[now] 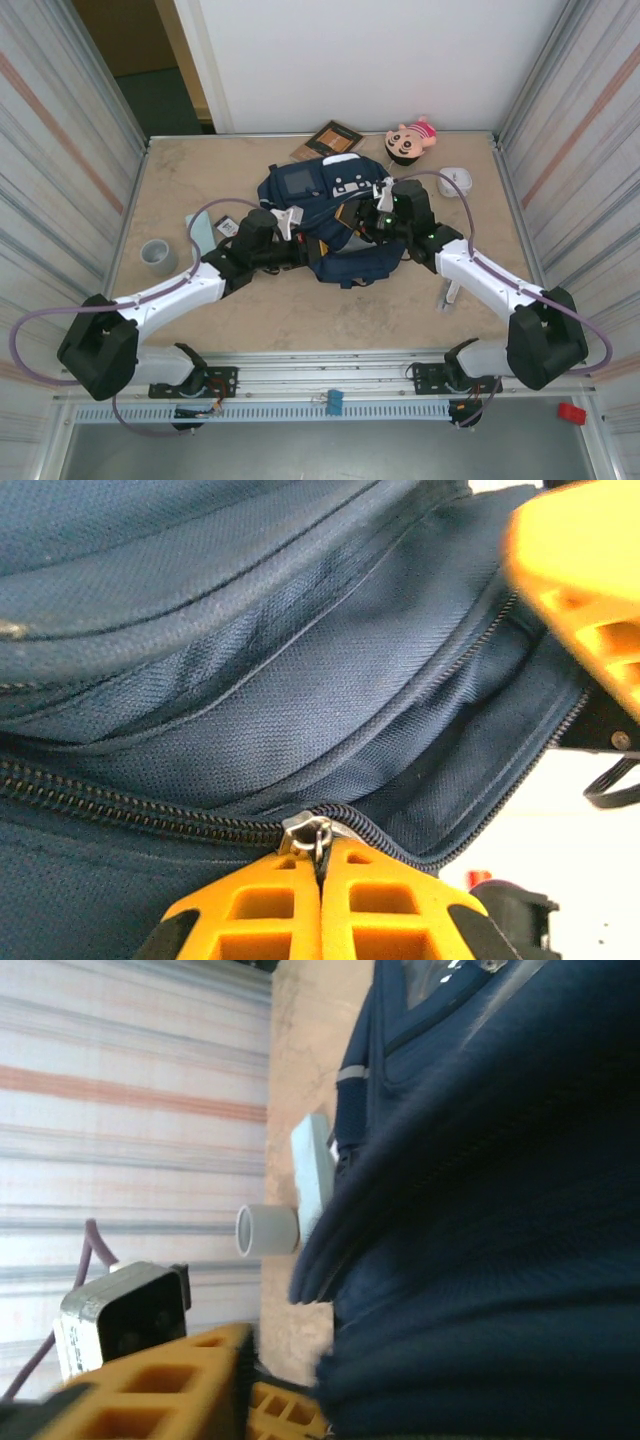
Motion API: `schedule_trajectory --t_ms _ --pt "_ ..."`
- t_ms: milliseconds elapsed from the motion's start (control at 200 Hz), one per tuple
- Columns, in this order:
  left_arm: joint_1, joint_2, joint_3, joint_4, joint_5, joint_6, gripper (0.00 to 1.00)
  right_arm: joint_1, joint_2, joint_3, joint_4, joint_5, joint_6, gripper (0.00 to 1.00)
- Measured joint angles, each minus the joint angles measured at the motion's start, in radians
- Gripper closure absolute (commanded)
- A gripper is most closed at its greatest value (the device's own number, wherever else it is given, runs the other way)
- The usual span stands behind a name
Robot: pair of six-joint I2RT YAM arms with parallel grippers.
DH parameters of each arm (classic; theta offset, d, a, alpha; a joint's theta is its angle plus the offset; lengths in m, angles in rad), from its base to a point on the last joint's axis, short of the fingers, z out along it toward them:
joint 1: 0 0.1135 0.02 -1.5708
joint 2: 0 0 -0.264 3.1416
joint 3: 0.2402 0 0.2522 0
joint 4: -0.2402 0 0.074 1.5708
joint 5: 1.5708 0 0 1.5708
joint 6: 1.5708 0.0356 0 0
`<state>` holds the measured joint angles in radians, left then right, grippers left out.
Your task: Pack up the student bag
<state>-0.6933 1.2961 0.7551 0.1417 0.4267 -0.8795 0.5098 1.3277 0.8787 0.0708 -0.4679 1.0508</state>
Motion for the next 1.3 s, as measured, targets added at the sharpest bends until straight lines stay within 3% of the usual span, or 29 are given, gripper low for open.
schedule_trajectory --t_ms 170,521,732,802,902,942,1057,1112,1193,1298 --pt "-0.001 0.001 -0.006 0.012 0.002 -0.049 0.96 -0.008 0.006 0.000 -0.046 0.039 -0.086 0.92" --pt "-0.006 0.029 -0.018 0.043 0.040 -0.090 1.00 -0.015 0.006 0.012 -0.102 -0.005 -0.239 1.00" --pt "-0.006 0.017 0.021 -0.123 0.059 0.149 1.00 -0.153 0.005 0.022 -0.172 -0.148 -0.254 0.97" --pt "0.005 -0.002 0.018 -0.161 0.044 0.229 1.00 -0.221 0.005 0.041 -0.200 -0.214 -0.255 0.90" --pt "0.026 -0.026 0.009 -0.172 0.026 0.304 1.00 -0.281 0.003 0.065 -0.217 -0.273 -0.242 0.52" --pt "0.027 -0.031 0.005 -0.173 0.022 0.321 1.00 -0.293 -0.002 0.066 -0.209 -0.282 -0.216 0.43" --pt "0.029 -0.032 -0.003 -0.173 0.018 0.343 1.00 -0.277 -0.031 0.023 -0.109 -0.277 -0.111 0.38" --pt "0.029 -0.032 -0.004 -0.175 0.011 0.355 1.00 -0.252 -0.048 -0.019 -0.056 -0.258 -0.066 0.47" --pt "0.032 -0.032 -0.004 -0.189 -0.021 0.380 1.00 -0.227 -0.059 -0.061 -0.033 -0.209 -0.017 0.76" --pt "0.046 -0.031 -0.002 -0.240 -0.075 0.399 1.00 -0.215 -0.064 -0.072 -0.057 -0.157 0.003 0.93"
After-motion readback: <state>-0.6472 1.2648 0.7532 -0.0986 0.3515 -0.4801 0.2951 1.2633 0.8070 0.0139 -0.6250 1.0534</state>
